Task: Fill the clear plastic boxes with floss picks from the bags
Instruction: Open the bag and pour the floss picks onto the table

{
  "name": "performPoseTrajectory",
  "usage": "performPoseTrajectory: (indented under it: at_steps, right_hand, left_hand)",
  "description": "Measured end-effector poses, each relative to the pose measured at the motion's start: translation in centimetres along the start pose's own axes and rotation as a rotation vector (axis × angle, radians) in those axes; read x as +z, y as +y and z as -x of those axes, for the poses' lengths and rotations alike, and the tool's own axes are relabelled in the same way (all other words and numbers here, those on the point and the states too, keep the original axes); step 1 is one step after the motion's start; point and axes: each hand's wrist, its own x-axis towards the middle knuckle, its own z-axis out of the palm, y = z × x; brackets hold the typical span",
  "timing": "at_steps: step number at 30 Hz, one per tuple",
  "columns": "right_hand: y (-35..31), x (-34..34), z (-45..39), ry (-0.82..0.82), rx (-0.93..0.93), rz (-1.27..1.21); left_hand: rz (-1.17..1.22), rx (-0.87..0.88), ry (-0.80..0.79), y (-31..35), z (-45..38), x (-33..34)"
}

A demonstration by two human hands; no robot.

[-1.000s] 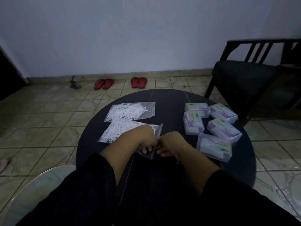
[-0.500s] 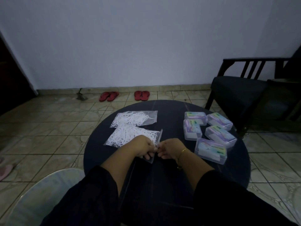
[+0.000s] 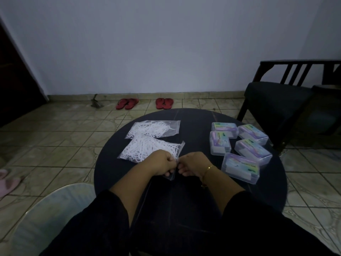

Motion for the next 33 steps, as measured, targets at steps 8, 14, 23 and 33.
performPoseTrajectory:
  at_steps: [8, 14, 23, 33]
  right_hand:
    - [-0.4, -0.1, 0.5, -0.036, 0.015, -0.001]
    - [0.7, 0.5, 0.1, 0.121, -0.076, 0.003]
    - [0.3, 0.9, -0.6, 0.168, -0.043, 0.09]
    - [0.9, 0.7, -0.8, 0.197, -0.074, 0.047]
  left_hand:
    - [0.005, 0.025, 0.103, -0.5, 0.5, 0.8]
    - [0.017, 0.031, 0.164, -0.6, 0.9, 1.2]
    - [0.105, 0.006, 0.272, -0.3, 1.5, 1.2]
    - [0.194, 0.018, 0.216, -0.3, 1.8, 0.6]
